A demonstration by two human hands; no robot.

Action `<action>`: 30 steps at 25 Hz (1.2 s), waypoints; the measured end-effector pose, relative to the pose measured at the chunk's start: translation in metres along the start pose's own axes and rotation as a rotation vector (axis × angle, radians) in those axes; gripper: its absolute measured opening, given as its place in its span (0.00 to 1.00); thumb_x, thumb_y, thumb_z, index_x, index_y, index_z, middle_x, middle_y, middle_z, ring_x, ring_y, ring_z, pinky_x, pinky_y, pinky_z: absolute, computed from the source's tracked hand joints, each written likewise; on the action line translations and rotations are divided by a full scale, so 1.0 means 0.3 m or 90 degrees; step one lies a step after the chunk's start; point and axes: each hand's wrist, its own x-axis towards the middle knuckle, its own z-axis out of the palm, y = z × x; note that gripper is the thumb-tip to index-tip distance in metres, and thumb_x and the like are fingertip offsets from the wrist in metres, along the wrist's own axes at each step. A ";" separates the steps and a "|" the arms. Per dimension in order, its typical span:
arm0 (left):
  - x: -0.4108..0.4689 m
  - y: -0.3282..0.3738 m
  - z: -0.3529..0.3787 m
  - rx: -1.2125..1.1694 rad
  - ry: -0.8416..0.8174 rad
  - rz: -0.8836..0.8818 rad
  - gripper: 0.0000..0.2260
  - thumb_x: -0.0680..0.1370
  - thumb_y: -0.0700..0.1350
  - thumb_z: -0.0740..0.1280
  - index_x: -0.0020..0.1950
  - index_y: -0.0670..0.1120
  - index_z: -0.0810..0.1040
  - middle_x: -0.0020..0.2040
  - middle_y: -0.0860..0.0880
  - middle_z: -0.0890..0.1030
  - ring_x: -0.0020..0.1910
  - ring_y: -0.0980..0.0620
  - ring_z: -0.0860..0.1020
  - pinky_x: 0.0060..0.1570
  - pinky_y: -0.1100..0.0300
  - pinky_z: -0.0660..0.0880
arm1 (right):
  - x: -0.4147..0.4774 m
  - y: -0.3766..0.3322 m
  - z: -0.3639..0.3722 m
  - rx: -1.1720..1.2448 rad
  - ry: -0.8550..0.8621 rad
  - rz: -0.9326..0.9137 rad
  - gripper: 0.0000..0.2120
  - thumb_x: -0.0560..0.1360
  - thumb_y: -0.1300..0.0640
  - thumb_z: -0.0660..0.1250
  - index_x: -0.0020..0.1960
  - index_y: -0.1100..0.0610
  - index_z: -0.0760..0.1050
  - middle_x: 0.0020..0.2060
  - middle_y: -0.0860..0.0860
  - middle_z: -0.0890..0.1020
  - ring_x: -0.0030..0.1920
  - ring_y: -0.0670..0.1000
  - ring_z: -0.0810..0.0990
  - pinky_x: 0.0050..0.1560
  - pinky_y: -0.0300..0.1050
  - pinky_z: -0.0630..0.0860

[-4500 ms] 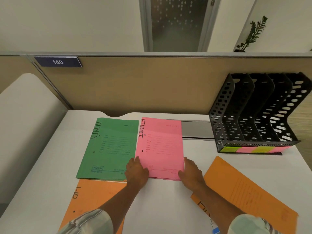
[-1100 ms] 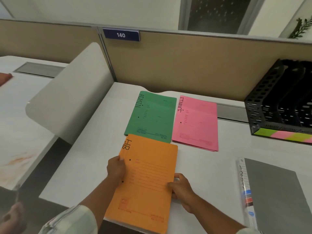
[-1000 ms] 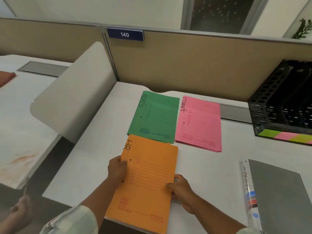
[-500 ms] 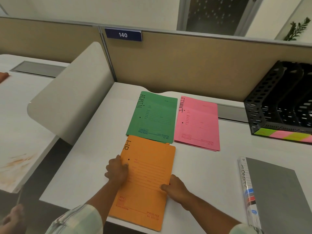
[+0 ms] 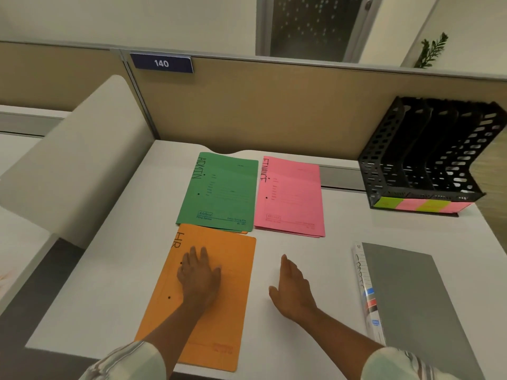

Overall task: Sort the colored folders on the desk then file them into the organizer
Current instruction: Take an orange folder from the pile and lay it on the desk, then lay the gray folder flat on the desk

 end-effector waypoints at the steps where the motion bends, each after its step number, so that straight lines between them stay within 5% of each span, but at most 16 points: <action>1: -0.014 0.042 0.014 0.008 -0.007 0.019 0.33 0.85 0.56 0.61 0.86 0.47 0.53 0.86 0.42 0.50 0.85 0.39 0.48 0.81 0.38 0.50 | -0.001 0.031 -0.017 -0.019 0.015 -0.009 0.40 0.81 0.46 0.63 0.82 0.56 0.42 0.82 0.55 0.53 0.81 0.57 0.55 0.77 0.54 0.59; 6: -0.096 0.260 0.091 0.011 -0.052 0.097 0.33 0.85 0.59 0.59 0.86 0.47 0.51 0.87 0.43 0.49 0.85 0.40 0.46 0.82 0.39 0.49 | -0.021 0.234 -0.101 -0.066 0.076 -0.008 0.40 0.81 0.45 0.61 0.82 0.58 0.43 0.82 0.56 0.51 0.81 0.57 0.53 0.79 0.53 0.57; 15: -0.254 0.634 0.200 0.018 -0.144 0.221 0.33 0.86 0.61 0.56 0.86 0.46 0.52 0.86 0.44 0.54 0.85 0.41 0.51 0.81 0.42 0.54 | -0.127 0.720 -0.287 0.003 0.147 0.172 0.37 0.79 0.48 0.62 0.81 0.60 0.51 0.80 0.56 0.57 0.79 0.56 0.57 0.76 0.54 0.60; 25: -0.471 0.888 0.454 -0.183 -0.312 0.115 0.32 0.85 0.59 0.62 0.85 0.45 0.58 0.84 0.45 0.62 0.83 0.44 0.61 0.81 0.49 0.58 | -0.258 1.120 -0.330 0.007 0.097 0.307 0.39 0.80 0.43 0.61 0.82 0.59 0.48 0.81 0.56 0.54 0.80 0.57 0.57 0.74 0.56 0.64; 28: -0.529 0.963 0.486 -0.212 -0.315 0.061 0.24 0.84 0.55 0.64 0.75 0.44 0.72 0.71 0.45 0.76 0.71 0.45 0.73 0.74 0.51 0.68 | -0.262 1.193 -0.327 0.024 0.093 0.331 0.38 0.80 0.42 0.60 0.81 0.58 0.51 0.80 0.57 0.57 0.78 0.59 0.60 0.72 0.59 0.65; 30: -0.557 1.010 0.503 -0.252 -0.307 0.033 0.12 0.83 0.53 0.65 0.53 0.45 0.77 0.50 0.49 0.78 0.51 0.48 0.76 0.56 0.52 0.74 | -0.257 1.234 -0.324 0.042 0.108 0.351 0.36 0.79 0.42 0.61 0.79 0.57 0.55 0.77 0.57 0.62 0.74 0.60 0.65 0.68 0.62 0.69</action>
